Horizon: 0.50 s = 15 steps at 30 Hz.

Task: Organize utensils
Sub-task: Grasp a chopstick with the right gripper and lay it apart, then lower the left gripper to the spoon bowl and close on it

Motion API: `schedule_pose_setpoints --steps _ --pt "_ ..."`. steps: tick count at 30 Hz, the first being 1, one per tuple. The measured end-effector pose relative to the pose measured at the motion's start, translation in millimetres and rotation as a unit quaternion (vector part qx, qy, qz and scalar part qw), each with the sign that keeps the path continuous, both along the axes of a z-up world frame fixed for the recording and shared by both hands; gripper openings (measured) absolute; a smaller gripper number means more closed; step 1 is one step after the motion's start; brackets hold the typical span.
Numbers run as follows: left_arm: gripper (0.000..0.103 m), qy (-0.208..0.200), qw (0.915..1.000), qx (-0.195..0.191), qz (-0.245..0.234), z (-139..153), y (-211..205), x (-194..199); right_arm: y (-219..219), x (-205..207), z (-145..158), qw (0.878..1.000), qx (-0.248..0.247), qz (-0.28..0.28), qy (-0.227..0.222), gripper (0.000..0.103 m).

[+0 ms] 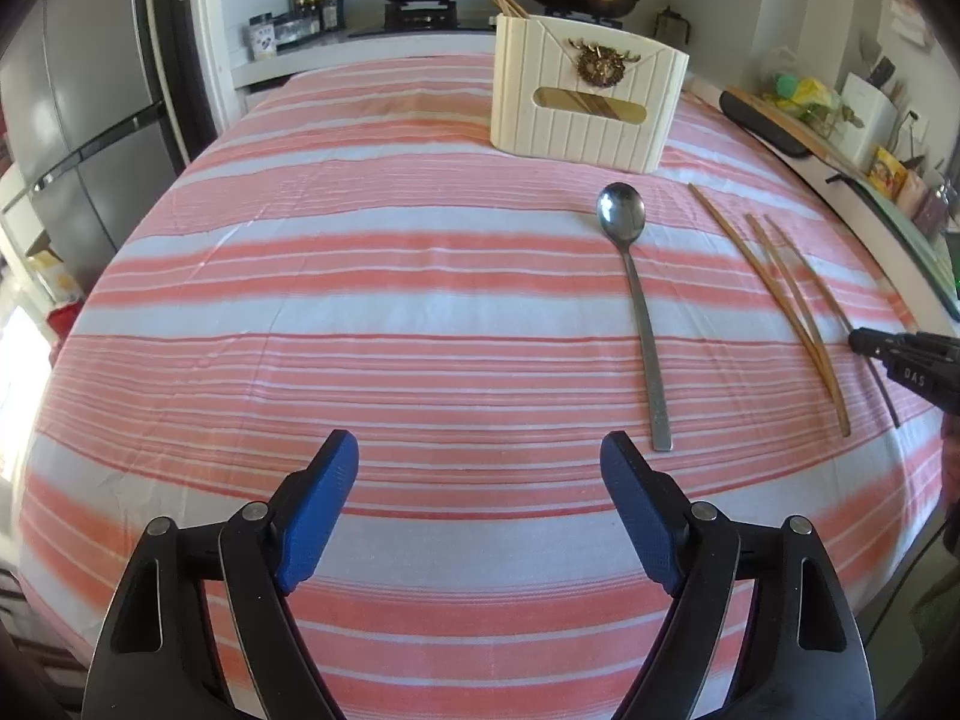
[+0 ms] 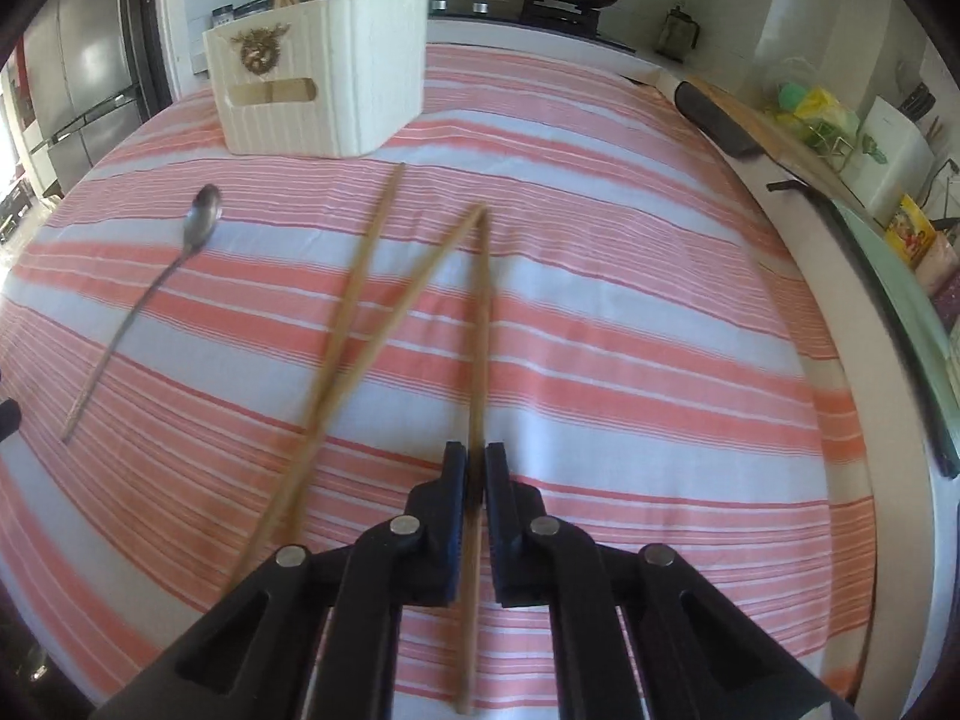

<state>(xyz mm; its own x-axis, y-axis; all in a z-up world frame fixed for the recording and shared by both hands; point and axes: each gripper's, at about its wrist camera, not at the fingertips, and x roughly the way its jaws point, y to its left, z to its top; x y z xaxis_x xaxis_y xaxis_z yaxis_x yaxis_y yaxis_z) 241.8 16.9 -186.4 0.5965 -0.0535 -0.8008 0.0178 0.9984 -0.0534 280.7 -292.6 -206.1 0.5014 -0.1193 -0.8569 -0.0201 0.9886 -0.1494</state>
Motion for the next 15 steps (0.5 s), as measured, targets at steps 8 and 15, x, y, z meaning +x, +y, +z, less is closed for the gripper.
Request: schedule_pose_setpoints --steps 8,15 --pt "0.086 0.018 0.9987 -0.023 -0.041 2 -9 19 -49 -25 7 0.999 0.023 -0.024 0.006 0.036" --pt "0.092 0.027 0.9964 -0.027 -0.076 11 -27 44 -53 -29 12 1.000 0.024 0.012 0.005 0.057"
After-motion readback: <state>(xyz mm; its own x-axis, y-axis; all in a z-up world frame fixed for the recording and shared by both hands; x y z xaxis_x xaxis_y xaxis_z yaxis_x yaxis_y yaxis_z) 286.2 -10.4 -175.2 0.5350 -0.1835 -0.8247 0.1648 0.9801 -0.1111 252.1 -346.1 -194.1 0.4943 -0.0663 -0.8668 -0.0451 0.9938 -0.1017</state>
